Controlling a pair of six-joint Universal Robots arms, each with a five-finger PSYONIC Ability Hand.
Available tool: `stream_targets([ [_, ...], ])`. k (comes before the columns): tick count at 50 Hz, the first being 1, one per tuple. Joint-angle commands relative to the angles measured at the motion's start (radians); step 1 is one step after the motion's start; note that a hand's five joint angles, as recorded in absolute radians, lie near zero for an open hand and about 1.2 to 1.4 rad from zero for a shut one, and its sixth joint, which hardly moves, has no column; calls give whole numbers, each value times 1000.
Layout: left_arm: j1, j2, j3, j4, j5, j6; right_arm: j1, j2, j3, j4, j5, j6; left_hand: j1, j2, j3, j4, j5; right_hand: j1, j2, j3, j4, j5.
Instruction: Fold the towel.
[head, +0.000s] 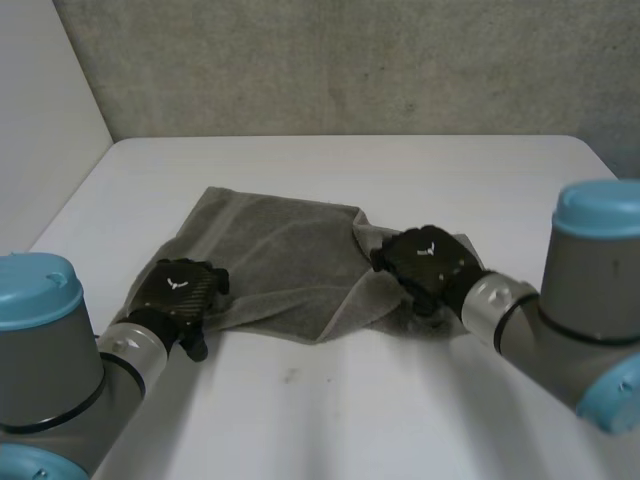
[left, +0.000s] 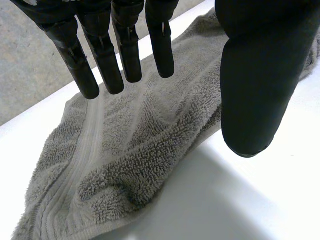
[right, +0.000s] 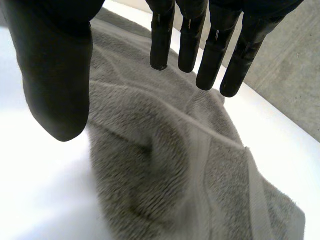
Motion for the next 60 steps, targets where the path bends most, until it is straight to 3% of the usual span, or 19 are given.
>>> stream_targets([
  [1, 17, 17, -37, 1, 4, 2, -3, 166, -315, 206, -9, -5, 52, 54, 54, 54, 59, -40, -55, -43, -44, -7],
  [12, 33, 20, -59, 9, 4, 2, -4, 436, -738, 447, -49, -4, 46, 48, 48, 48, 53, -14, -29, -17, -18, 20],
  [26, 36, 32, -70, 9, 6, 2, -23, 703, -1157, 621, -55, -5, 43, 46, 45, 45, 50, -2, -17, -5, -6, 31],
  [54, 53, 35, -73, 12, 6, 2, -142, 732, -1164, 629, -75, -56, 25, 28, 28, 28, 32, 109, 94, 106, 105, 143],
  [60, 54, 33, -73, 12, 6, 2, -141, 732, -1132, 629, -77, -61, 22, 25, 25, 25, 29, 288, 273, 285, 284, 321],
])
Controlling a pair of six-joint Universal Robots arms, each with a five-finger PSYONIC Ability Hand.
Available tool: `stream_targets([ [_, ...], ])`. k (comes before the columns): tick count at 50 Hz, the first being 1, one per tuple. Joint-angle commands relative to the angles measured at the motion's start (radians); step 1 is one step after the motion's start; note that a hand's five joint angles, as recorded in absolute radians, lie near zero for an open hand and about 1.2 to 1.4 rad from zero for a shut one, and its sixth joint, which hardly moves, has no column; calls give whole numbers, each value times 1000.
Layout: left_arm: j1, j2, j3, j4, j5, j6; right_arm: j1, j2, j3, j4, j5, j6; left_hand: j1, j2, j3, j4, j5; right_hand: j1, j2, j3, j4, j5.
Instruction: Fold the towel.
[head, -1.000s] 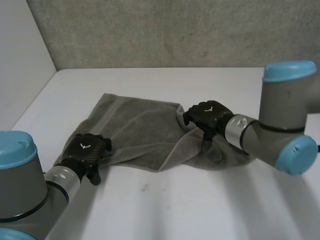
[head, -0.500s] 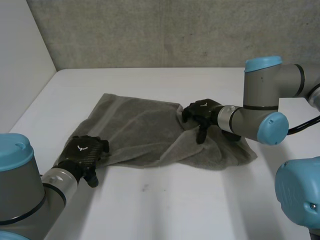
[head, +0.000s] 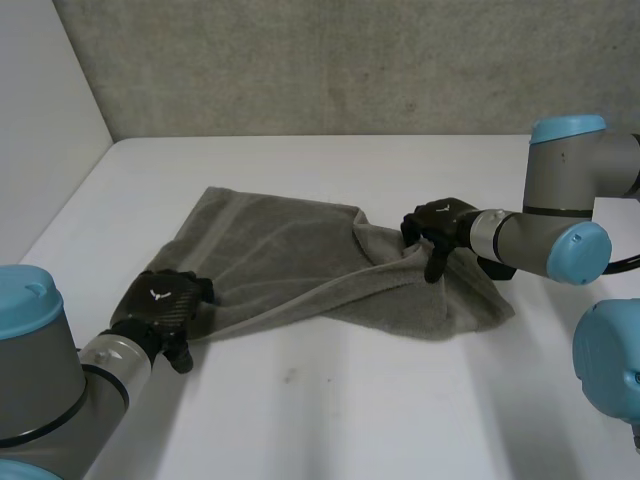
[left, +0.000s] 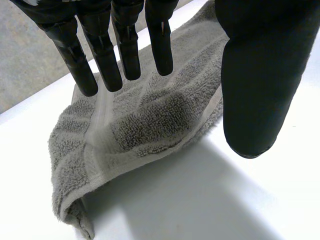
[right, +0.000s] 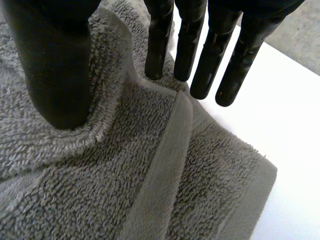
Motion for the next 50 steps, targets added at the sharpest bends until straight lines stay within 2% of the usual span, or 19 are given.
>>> stream_targets([
  [1, 2, -1, -2, 0, 0, 0, 2, -2, 40, 2, -2, -9, 49, 50, 51, 51, 56, 271, 280, 273, 277, 269],
  [2, 2, -1, -2, 0, 0, 0, 2, -2, 40, 2, -2, -9, 49, 50, 50, 51, 56, 273, 281, 274, 278, 270],
  [4, 13, -1, -3, 0, 0, 0, 5, -15, 50, -1, -1, -9, 40, 42, 42, 42, 47, 719, 728, 721, 725, 717],
  [6, 19, -1, -6, 0, 0, 0, 6, -29, 55, -3, -1, -8, 37, 39, 39, 39, 44, 793, 802, 795, 799, 791],
  [13, 30, 5, -25, 17, -3, 2, 3, -137, 110, -4, -4, 17, 37, 39, 39, 39, 44, 794, 802, 796, 799, 792],
  [18, 33, 16, -54, 57, -5, 3, -1, -288, 257, -35, -5, 23, 37, 39, 39, 39, 44, 794, 802, 796, 799, 792],
  [21, 35, 16, -58, 70, -5, 5, -1, -333, 308, -47, -5, 23, 37, 39, 39, 39, 44, 794, 802, 796, 799, 792],
  [23, 41, 14, -66, 87, -5, 8, -8, -429, 418, -76, -7, 21, 37, 39, 39, 39, 44, 794, 802, 796, 799, 792],
  [27, 56, 5, -64, 98, -5, 8, -17, -526, 535, -119, -7, 20, 40, 42, 42, 42, 47, 794, 802, 796, 799, 792],
  [29, 59, -13, -58, 115, -5, 11, -29, -632, 656, -168, -10, 15, 43, 44, 45, 45, 50, 794, 802, 796, 799, 792],
  [35, 64, -67, -38, 167, -6, 15, -50, -773, 857, -245, -16, 6, 57, 59, 59, 59, 65, 794, 802, 796, 799, 792],
  [43, 81, -132, 3, 178, -3, 24, -63, -822, 997, -299, -45, 0, 75, 77, 77, 77, 83, 794, 802, 796, 799, 792],
  [50, 93, -135, -6, 176, 25, 66, -90, -822, 1038, -311, -88, -8, 84, 86, 86, 86, 91, 794, 802, 796, 799, 792],
])
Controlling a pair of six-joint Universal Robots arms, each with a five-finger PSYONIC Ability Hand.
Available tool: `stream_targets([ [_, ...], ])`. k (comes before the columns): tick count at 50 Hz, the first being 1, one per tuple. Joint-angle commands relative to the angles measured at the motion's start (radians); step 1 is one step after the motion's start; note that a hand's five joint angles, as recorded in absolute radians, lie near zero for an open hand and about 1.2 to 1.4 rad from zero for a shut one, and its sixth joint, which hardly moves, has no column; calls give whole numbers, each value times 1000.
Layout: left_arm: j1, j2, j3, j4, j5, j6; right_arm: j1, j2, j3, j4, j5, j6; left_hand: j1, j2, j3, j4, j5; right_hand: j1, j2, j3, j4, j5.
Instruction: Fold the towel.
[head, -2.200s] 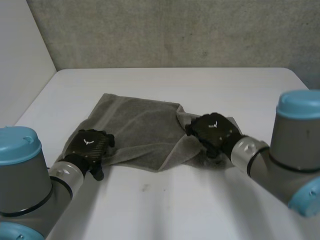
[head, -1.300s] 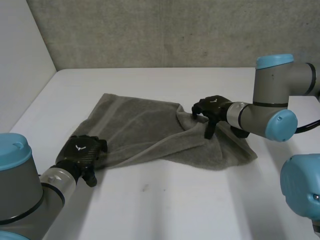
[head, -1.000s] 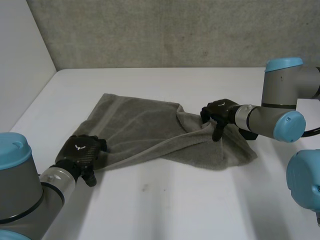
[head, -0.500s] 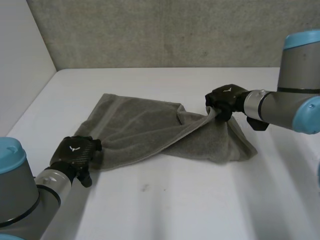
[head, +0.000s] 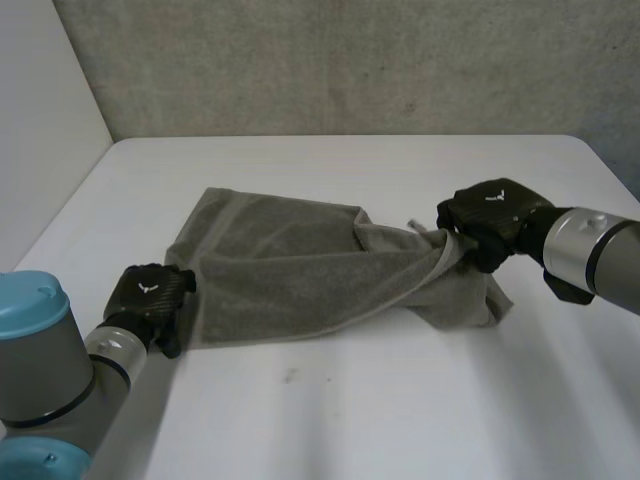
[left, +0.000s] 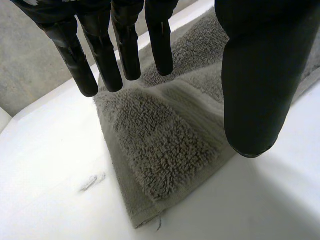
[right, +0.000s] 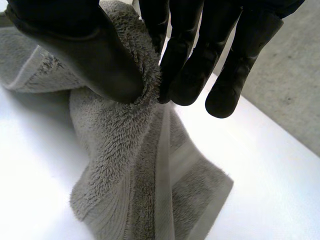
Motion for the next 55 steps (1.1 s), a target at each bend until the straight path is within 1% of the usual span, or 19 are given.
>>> stream_targets([
  [1, 14, -11, -1, -2, 37, 49, -29, 4, 49, -18, -49, -7, 95, 95, 94, 94, 93, 76, 85, 64, 57, 74],
  [7, 16, -41, 12, 1, 51, 77, -32, 4, 63, -46, -52, -7, 130, 130, 129, 129, 128, 76, 85, 64, 57, 74],
  [13, 17, -70, 40, 7, 52, 79, -35, 4, 76, -56, -53, -7, 175, 174, 174, 174, 172, 76, 85, 64, 57, 74],
  [15, 24, -95, 61, 6, 52, 80, -35, 4, 76, -56, -53, -7, 233, 233, 232, 232, 231, 76, 85, 64, 57, 74],
  [18, 25, -115, 77, 4, 52, 80, -37, 4, 79, -59, -53, -7, 233, 233, 232, 232, 231, 76, 85, 64, 57, 74],
  [23, 25, -124, 86, 4, 52, 80, -37, 4, 85, -69, -53, -9, 239, 239, 238, 238, 237, 76, 85, 64, 57, 74],
  [27, 25, -126, 91, 6, 52, 80, -37, 4, 86, -72, -53, -9, 301, 301, 300, 300, 298, 76, 85, 64, 57, 74],
  [29, 25, -129, 104, 6, 54, 80, -37, 4, 86, -72, -53, -9, 386, 385, 385, 385, 383, 76, 85, 64, 57, 74],
  [33, 25, -146, 118, 4, 54, 80, -37, 4, 86, -73, -53, -9, 433, 433, 432, 432, 430, 76, 85, 64, 57, 74],
  [35, 25, -152, 126, 4, 54, 80, -37, 4, 86, -76, -53, -9, 564, 564, 563, 563, 562, 76, 85, 64, 57, 74],
  [36, 25, -152, 126, 4, 54, 80, -37, 4, 86, -76, -53, -9, 565, 565, 564, 564, 563, 76, 85, 64, 57, 74],
  [38, 25, -153, 135, 4, 54, 82, -40, 4, 86, -81, -53, -9, 746, 746, 745, 745, 744, 76, 85, 64, 57, 74],
  [39, 25, -153, 135, 4, 54, 82, -40, 4, 86, -81, -53, -9, 747, 747, 746, 746, 745, 76, 85, 64, 57, 74],
  [40, 25, -150, 141, 4, 54, 82, -40, 4, 86, -81, -53, -9, 875, 875, 874, 874, 872, 76, 85, 64, 57, 74],
  [41, 25, -144, 149, 6, 52, 82, -37, 4, 86, -82, -53, -9, 919, 919, 918, 918, 917, 76, 85, 64, 57, 74],
  [50, 25, -100, 198, -3, 54, 79, -35, 2, 77, -84, -53, -9, 920, 920, 919, 919, 917, 76, 85, 64, 57, 74],
  [53, 25, -64, 213, -5, 55, 80, -37, -1, 63, -84, -52, -9, 920, 920, 919, 919, 917, 76, 85, 64, 57, 74],
  [55, 27, 3, 223, -13, 55, 77, -40, -39, 34, -81, -47, -9, 920, 920, 919, 919, 917, 76, 85, 64, 57, 74],
])
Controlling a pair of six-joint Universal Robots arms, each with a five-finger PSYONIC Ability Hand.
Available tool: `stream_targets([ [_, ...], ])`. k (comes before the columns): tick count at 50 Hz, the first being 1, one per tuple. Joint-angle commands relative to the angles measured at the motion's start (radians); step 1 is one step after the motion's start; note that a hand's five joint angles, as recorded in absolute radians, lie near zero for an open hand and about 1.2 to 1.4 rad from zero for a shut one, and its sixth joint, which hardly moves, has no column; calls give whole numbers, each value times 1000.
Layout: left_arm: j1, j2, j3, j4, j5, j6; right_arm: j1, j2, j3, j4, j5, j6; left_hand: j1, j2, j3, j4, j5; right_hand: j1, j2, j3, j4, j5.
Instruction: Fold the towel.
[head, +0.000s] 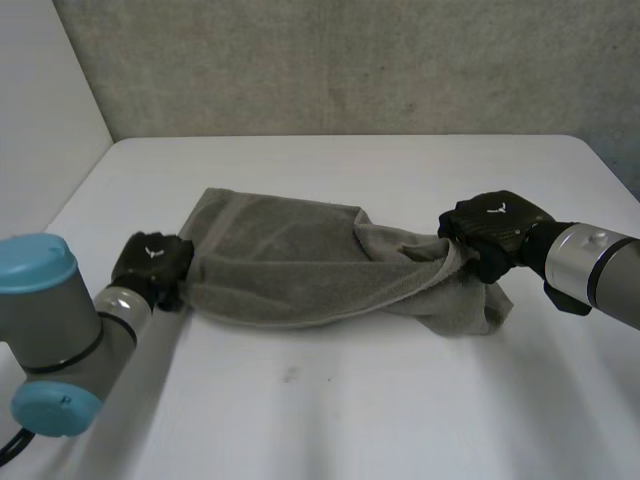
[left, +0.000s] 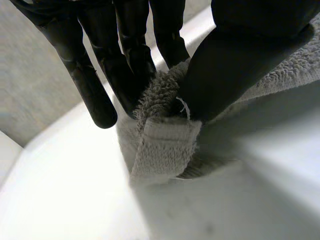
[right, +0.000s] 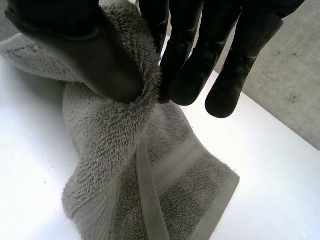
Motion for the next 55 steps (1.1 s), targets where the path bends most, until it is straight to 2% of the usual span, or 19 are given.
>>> stream_targets([
  [1, 1, 110, 32, -11, 1, -3, -4, -41, -45, 3, 6, 0, 225, 182, 184, 183, 203, 76, 85, 64, 57, 74],
  [4, -2, 194, 32, -43, 1, -1, -7, -118, -83, 14, 15, 2, 225, 182, 184, 183, 203, 76, 85, 64, 57, 74],
  [9, 26, 474, 49, -163, 3, -6, -56, -294, -166, 72, 18, 2, 225, 182, 184, 183, 203, 76, 85, 64, 57, 74],
  [10, 26, 475, 49, -163, 3, -6, -56, -294, -166, 72, 18, 2, 225, 182, 184, 183, 203, 76, 85, 64, 57, 74],
  [14, 39, 625, 92, -258, 3, -9, -131, -412, -266, 219, 15, -17, 225, 182, 184, 183, 203, 76, 85, 64, 57, 74],
  [23, 32, 688, 207, -453, 0, -12, -164, -457, -378, 449, 26, -188, 225, 182, 184, 183, 203, 76, 85, 64, 57, 74],
  [28, 32, 613, 211, -462, 0, -12, -157, -386, -349, 483, 26, -230, 225, 182, 184, 183, 203, 76, 85, 64, 57, 74],
  [30, 26, 492, 230, -460, 0, -13, -133, -308, -336, 481, 33, -235, 225, 182, 184, 183, 203, 76, 85, 64, 57, 74],
  [33, 19, 429, 253, -460, -2, -16, -107, -264, -341, 481, 44, -233, 225, 182, 184, 183, 203, 76, 85, 64, 57, 74],
  [35, -2, 291, 323, -460, -5, -29, -46, -157, -370, 477, 84, -233, 225, 182, 184, 183, 203, 76, 85, 64, 57, 74],
  [36, -2, 291, 323, -460, -5, -29, -46, -156, -370, 477, 84, -233, 225, 182, 184, 183, 203, 76, 85, 64, 57, 74],
  [38, -45, 156, 433, -460, -8, -33, 5, -40, -439, 466, 150, -232, 225, 182, 184, 183, 203, 76, 85, 64, 57, 74],
  [39, -45, 156, 434, -460, -8, -33, 5, -40, -439, 466, 150, -232, 225, 182, 184, 183, 203, 76, 85, 64, 57, 74],
  [41, -60, 43, 570, -460, -8, -35, 57, 90, -555, 416, 205, -219, 225, 182, 184, 183, 203, 76, 85, 64, 57, 74],
  [44, -69, -5, 647, -460, -9, -35, 73, 154, -625, 379, 225, -207, 225, 182, 184, 183, 203, 76, 85, 64, 57, 74],
  [46, -76, -68, 816, -453, -14, -39, 83, 253, -787, 278, 270, -142, 225, 182, 184, 183, 203, 76, 85, 64, 57, 74],
  [47, -76, -68, 817, -453, -14, -39, 83, 253, -787, 277, 270, -141, 225, 182, 184, 183, 203, 76, 85, 64, 57, 74],
  [49, -80, -97, 985, -415, -44, -74, 88, 304, -949, 163, 319, -48, 225, 182, 184, 183, 203, 76, 85, 64, 57, 74],
  [55, -80, -91, 1144, -332, -111, -179, 83, 289, -1070, 23, 365, 78, 225, 182, 184, 183, 203, 76, 85, 64, 57, 74],
])
